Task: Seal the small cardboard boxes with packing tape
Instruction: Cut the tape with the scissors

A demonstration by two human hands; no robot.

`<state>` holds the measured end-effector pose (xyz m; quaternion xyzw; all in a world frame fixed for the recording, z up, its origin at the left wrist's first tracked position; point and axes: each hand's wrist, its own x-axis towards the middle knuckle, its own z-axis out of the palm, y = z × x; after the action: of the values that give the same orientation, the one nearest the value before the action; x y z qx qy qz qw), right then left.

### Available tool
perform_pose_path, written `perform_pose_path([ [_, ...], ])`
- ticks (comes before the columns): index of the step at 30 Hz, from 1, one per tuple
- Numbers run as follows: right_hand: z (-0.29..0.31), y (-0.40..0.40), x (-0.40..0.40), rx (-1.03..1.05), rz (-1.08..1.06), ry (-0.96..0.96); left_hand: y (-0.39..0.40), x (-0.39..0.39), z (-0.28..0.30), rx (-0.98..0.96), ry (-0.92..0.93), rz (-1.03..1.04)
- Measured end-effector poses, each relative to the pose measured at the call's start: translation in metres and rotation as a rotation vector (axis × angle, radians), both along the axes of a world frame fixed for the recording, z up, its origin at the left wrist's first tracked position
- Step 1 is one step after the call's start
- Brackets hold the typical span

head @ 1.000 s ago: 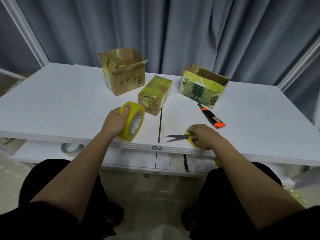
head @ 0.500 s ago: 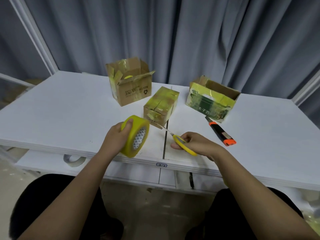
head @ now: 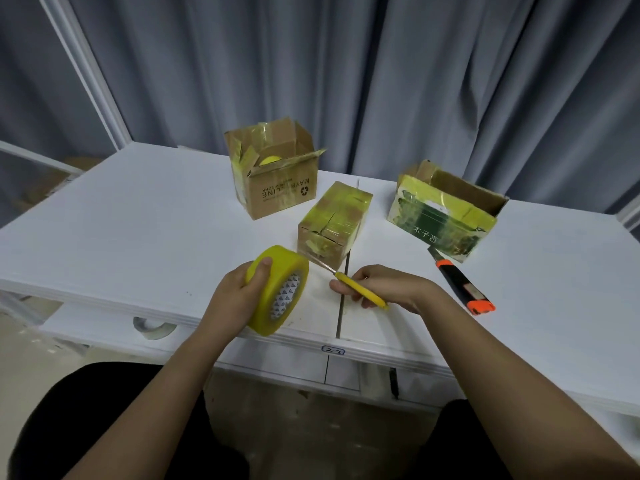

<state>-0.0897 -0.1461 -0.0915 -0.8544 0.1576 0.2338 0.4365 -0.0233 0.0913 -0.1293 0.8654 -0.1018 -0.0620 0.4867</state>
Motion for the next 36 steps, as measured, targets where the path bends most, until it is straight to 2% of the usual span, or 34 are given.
perform_pose_path([
  [7,0.008,0.007,0.018,0.072,0.055,-0.042,-0.002,0.002,0.003,-0.003,0.019,-0.010],
  [16,-0.007,0.001,0.031,0.091,-0.048,-0.117,-0.001,-0.002,0.008,-0.006,0.010,-0.007],
  [20,-0.011,0.000,0.032,0.072,-0.021,-0.151,-0.001,0.000,0.005,-0.011,0.005,-0.003],
  [24,-0.017,-0.001,0.035,-0.084,0.036,-0.133,0.000,0.000,0.003,-0.028,0.011,-0.007],
  [29,-0.035,0.002,0.025,-0.563,0.129,-0.230,0.001,0.001,0.002,-0.029,0.009,0.000],
  [34,-0.025,0.007,0.014,-0.758,0.278,-0.177,-0.001,0.003,0.002,-0.041,0.000,-0.012],
  [36,-0.012,0.006,0.013,-0.814,0.324,-0.221,-0.001,0.003,0.002,-0.041,0.006,-0.015],
])
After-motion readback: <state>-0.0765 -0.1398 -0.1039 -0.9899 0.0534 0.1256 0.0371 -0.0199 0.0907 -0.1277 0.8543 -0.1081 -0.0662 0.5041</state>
